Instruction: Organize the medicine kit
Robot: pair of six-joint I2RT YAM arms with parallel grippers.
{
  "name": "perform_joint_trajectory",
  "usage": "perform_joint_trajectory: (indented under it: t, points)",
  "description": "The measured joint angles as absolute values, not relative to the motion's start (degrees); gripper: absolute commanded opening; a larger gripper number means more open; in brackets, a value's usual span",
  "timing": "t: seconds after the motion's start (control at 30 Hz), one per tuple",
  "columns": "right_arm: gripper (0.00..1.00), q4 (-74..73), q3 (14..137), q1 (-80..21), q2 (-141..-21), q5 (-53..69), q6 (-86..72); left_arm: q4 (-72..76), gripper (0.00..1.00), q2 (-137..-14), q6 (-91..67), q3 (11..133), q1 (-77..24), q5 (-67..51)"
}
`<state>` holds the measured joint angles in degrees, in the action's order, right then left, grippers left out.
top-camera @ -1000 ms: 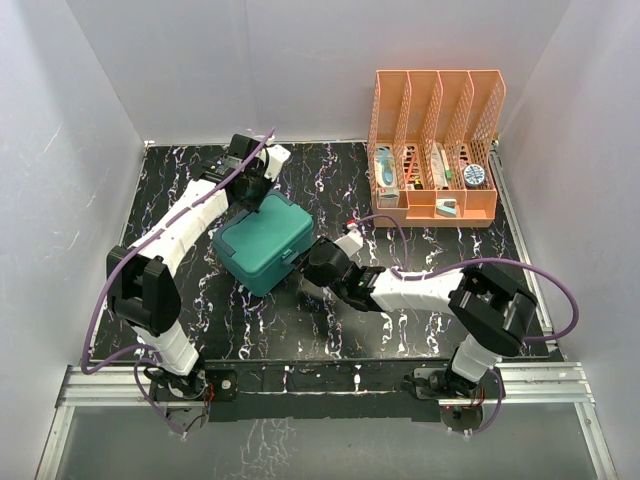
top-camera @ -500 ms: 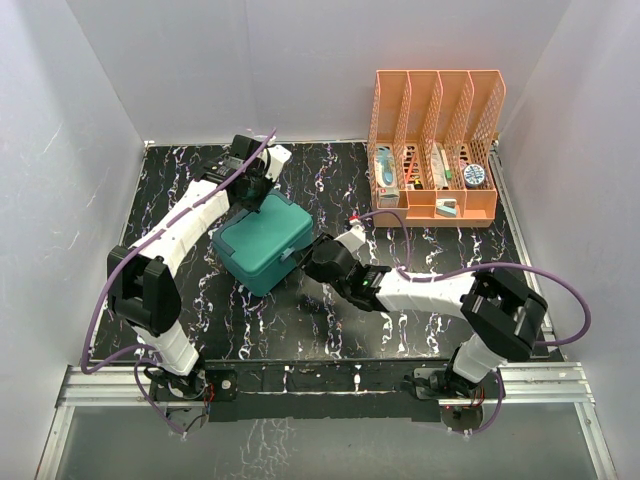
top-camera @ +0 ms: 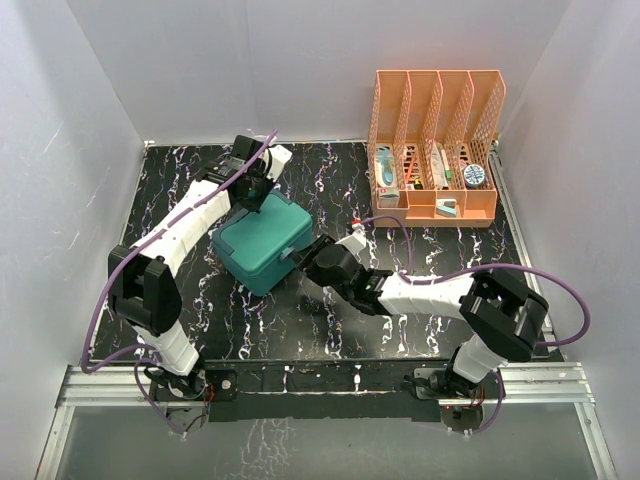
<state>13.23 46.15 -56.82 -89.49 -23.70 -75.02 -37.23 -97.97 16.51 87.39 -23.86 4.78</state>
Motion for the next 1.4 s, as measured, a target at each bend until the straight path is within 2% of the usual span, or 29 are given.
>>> perform_joint_trajectory:
  t: [0.27, 0.73, 1.1, 1.4]
  points:
    - [0.47, 20.01, 41.69, -56.82, -89.38, -20.99, -77.43, -37.65, 0.00, -98.08, 16.51, 87.44, -24.49, 4.75]
    - [0.44, 18.13, 42.11, -56.88, -83.83, -19.70, -77.84, -39.05, 0.00, -99.09, 16.49, 88.88, -24.64, 5.02]
    - [0.31, 16.84, 45.95, -56.88, -89.21, -19.57, -77.60, -39.05, 0.00, -99.09, 16.49, 88.86, -24.75, 5.26]
    - [0.04, 16.43, 47.05, -56.84, -89.71, -19.55, -77.69, -39.05, 0.00, -99.09, 16.49, 88.86, -24.75, 5.34]
